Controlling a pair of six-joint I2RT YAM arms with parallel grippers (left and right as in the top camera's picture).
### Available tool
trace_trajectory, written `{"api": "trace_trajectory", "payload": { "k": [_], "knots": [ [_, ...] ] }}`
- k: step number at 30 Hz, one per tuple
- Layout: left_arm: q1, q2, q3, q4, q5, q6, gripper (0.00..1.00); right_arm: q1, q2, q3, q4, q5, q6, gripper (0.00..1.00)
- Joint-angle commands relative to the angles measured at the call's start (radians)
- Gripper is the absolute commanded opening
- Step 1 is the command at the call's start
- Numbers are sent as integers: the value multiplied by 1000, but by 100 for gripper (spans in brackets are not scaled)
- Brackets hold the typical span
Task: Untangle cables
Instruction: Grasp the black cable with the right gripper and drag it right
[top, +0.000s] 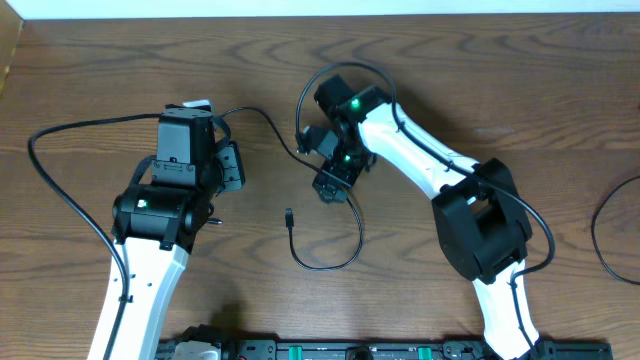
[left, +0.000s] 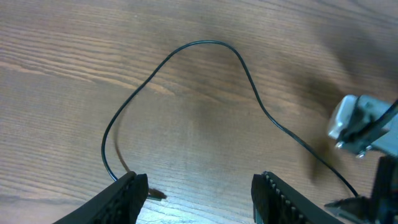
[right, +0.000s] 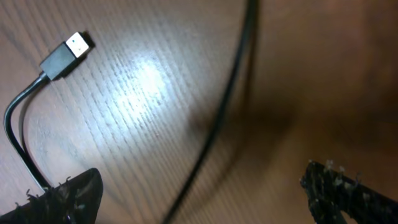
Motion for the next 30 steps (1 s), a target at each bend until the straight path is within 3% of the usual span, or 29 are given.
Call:
{"api": "trace_trajectory", "payload": {
  "k": [1, 3, 5, 6, 7, 8, 12, 16, 25, 30],
  "knots": [
    [3, -2, 7, 1, 1, -17, 60, 25, -6, -41, 22, -64, 31, 98],
    [3, -2, 7, 1, 1, -17, 60, 35, -6, -57, 34, -64, 31, 91],
    [3, -2, 7, 1, 1, -17, 60, 43, -6, -64, 42, -64, 39, 70],
    [3, -2, 7, 1, 2, -17, 60, 45, -6, -65, 47, -62, 51, 50],
    [3, -2, 7, 1, 2, -17, 60, 46, -6, -65, 52, -62, 63, 20],
    [3, -2, 7, 1, 2, -17, 60, 45, -6, -65, 60, -61, 85, 1],
    [3, -2, 7, 0, 2, -17, 60, 39, -7, -60, 87, -46, 149, 1],
    [3, -2, 7, -6, 2, -17, 61, 9, -8, 19, 63, 124, 282, 1],
    [3, -2, 7, -26, 2, -17, 61, -217, -67, 530, -183, 711, 545, 1],
    [3, -2, 7, -26, 2, -17, 60, -442, -110, 769, -283, 776, 672, 1]
  ]
}}
